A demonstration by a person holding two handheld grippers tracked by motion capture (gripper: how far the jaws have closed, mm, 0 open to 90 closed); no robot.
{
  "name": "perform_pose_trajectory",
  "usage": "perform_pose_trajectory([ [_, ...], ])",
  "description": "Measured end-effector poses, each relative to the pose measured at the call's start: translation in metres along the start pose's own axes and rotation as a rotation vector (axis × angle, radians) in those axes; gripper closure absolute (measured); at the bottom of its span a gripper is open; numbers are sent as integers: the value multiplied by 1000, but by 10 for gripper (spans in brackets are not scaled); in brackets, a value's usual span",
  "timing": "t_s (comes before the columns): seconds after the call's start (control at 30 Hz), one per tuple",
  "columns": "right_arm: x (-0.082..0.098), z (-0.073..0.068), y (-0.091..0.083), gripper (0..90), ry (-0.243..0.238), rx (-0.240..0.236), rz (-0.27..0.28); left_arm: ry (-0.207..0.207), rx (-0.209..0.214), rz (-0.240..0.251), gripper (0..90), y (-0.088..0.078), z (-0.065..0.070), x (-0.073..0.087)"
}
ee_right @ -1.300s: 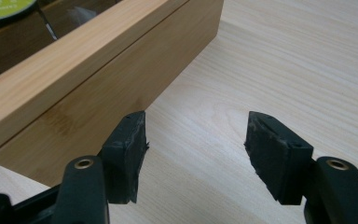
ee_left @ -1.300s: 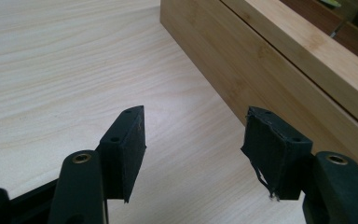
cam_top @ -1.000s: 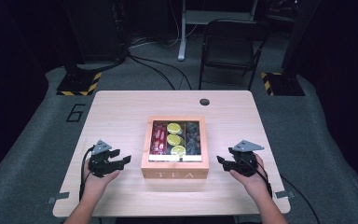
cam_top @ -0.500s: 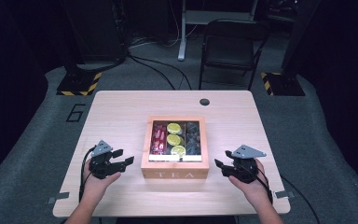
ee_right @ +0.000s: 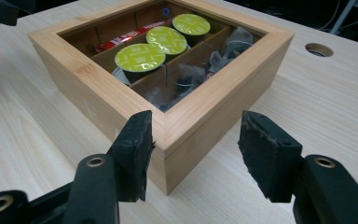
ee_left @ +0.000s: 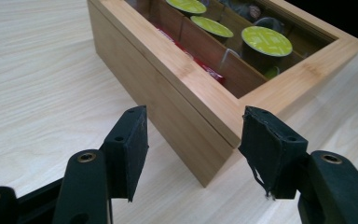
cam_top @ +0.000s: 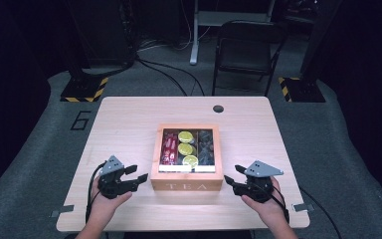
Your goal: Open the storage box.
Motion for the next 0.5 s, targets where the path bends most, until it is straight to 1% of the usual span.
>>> perform_pose_trajectory([
  [0.03,-2,-2,0,445,-10,-9,7,-6,11,3,410,0,4,1],
  [0.07,-2,-4,1,445,-10,-15,9,6,16,2,412,0,5,0],
  [0.1,-2,-5,1,446,-8,-26,11,1,19,4,414,0,7,0],
  [0.13,-1,-6,2,448,-2,-25,4,15,18,1,418,0,7,1],
  [0.17,0,-7,4,452,-8,-35,3,15,18,1,425,0,7,1],
  [0.2,0,-7,4,452,-8,-35,3,9,19,-2,425,1,8,1],
  [0.23,3,-8,7,461,-14,-38,-17,15,21,-10,428,3,10,3],
  [0.27,4,-8,8,462,-17,-42,-22,25,19,-10,429,4,10,3],
  [0.3,4,-8,8,462,-17,-42,-22,25,19,-10,429,4,10,3],
  [0.37,6,-10,11,462,-1,-56,-24,28,28,-20,428,7,12,6],
  [0.4,8,-10,13,462,2,-61,-29,35,30,-26,428,8,12,7],
  [0.5,10,-11,16,462,-6,-71,-38,37,34,-37,429,11,14,9],
])
Point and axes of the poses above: each handheld gripper's, and its own axes: y roughly forward along the jaws, x roughly out of its underside, z roughly to its right, the point moved 10 cm from there along y, roughly forward along the jaws, and after that the axes turned 7 degrees about -y, right-handed, at the moved point
